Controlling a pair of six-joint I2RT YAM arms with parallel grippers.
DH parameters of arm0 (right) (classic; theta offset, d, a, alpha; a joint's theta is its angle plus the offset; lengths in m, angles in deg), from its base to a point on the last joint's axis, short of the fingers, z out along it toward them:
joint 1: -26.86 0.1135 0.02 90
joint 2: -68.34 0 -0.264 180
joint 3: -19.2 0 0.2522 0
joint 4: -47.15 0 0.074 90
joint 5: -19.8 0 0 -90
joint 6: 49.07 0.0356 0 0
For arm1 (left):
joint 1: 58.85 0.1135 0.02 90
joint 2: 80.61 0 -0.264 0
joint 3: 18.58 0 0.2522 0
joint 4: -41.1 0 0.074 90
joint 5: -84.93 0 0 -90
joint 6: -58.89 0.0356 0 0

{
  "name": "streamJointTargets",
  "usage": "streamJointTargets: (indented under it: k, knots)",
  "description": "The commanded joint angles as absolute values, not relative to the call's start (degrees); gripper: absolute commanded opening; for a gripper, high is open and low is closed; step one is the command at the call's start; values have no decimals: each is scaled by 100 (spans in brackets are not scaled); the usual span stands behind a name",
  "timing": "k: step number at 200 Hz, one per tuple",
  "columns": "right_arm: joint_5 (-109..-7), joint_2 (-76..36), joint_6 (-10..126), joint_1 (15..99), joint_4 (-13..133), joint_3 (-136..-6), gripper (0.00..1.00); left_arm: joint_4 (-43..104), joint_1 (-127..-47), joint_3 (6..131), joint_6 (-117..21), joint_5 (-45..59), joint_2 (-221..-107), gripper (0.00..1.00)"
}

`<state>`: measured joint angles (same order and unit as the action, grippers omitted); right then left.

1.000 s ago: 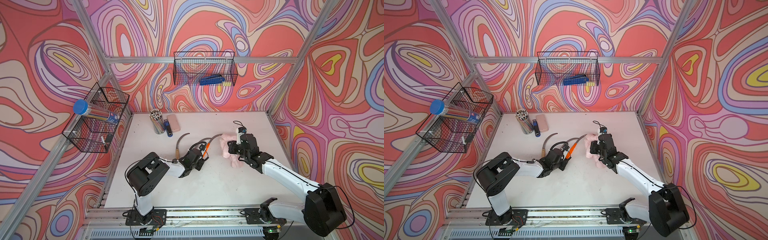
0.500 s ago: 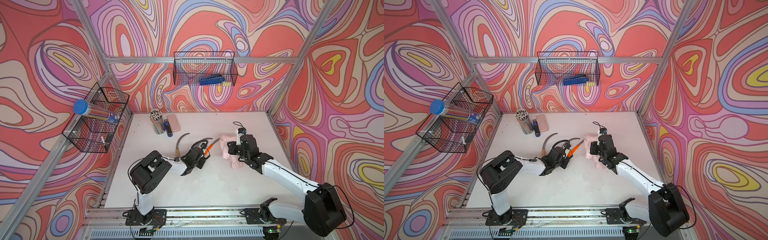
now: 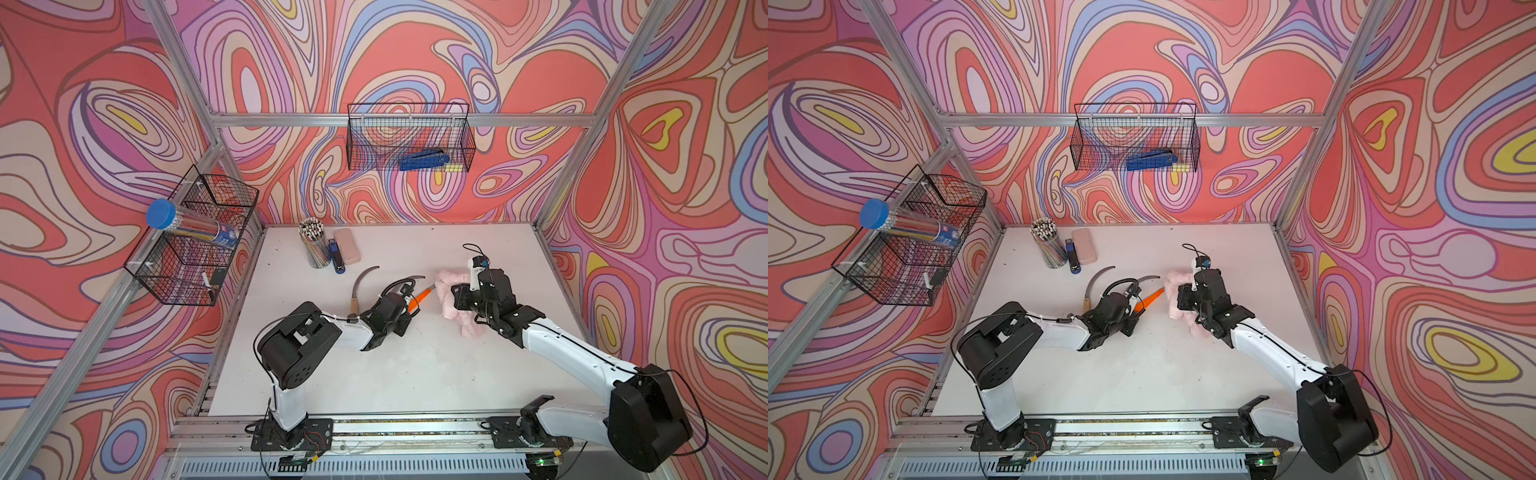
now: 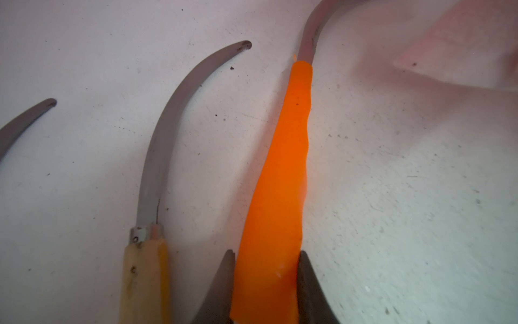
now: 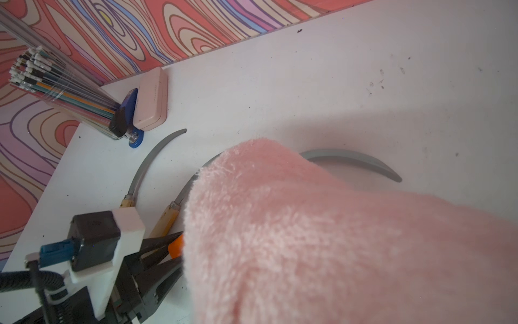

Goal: Wipe small sickles with rags
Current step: Pick up the small sickle from the center of the board, then wipe the small sickle.

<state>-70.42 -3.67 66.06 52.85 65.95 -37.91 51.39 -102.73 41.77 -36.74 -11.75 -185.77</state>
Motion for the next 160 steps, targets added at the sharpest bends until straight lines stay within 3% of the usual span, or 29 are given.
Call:
streamJointTargets:
  k: [1,78,160]
  knots:
    - [-7120,-546,6568,5690,6602,-4259,0,5051,-10253,4094,-3765,-1352,-18278,7]
    - [-6516,-2043,6580,6458,6104,-5059,0,4652,-10253,4055,-3970,-1110,-17860,0]
    - [-6536,-2857,6824,6152,5623,-5032,0,4212,-10253,4078,-4492,-1136,-17561,0]
